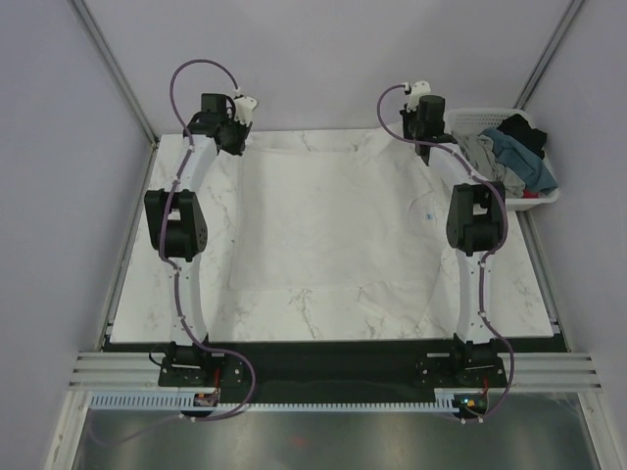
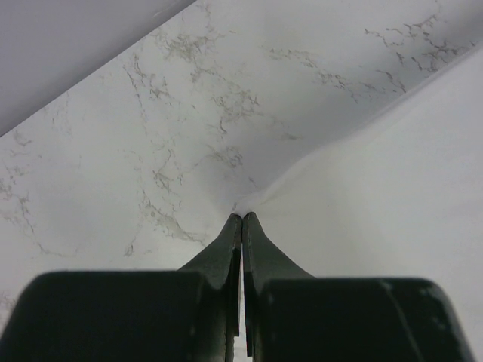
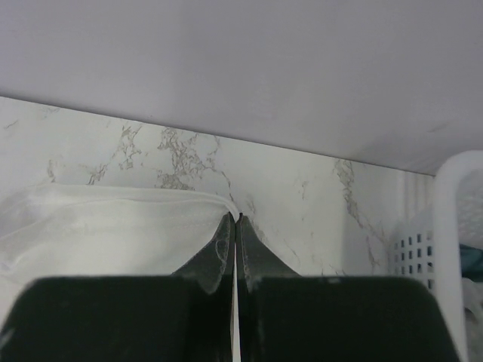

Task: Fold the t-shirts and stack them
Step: Fold the tshirt

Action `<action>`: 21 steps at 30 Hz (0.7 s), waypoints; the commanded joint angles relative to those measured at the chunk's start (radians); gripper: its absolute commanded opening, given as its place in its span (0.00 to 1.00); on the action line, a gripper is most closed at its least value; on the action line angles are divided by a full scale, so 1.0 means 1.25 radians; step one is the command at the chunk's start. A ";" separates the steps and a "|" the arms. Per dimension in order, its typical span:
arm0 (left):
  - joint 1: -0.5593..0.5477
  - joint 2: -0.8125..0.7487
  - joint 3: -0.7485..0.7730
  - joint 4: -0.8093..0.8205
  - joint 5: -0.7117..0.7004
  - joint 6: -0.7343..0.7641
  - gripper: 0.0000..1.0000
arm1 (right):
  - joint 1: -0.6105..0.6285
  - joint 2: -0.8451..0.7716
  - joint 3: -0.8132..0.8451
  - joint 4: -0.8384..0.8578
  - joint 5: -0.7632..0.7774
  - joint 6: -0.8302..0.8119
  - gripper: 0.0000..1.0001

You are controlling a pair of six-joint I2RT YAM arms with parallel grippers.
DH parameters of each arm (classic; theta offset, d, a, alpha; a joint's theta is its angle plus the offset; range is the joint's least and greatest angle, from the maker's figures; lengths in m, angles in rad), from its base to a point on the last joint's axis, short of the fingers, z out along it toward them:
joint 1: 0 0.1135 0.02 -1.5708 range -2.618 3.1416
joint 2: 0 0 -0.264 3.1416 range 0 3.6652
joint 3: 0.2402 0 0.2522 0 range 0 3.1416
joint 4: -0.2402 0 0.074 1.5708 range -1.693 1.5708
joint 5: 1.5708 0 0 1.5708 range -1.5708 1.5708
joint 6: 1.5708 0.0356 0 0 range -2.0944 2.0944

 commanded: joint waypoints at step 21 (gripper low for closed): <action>0.015 -0.436 -0.515 0.039 0.089 -0.002 0.02 | 0.005 -0.565 -0.580 -0.046 -0.103 0.031 0.00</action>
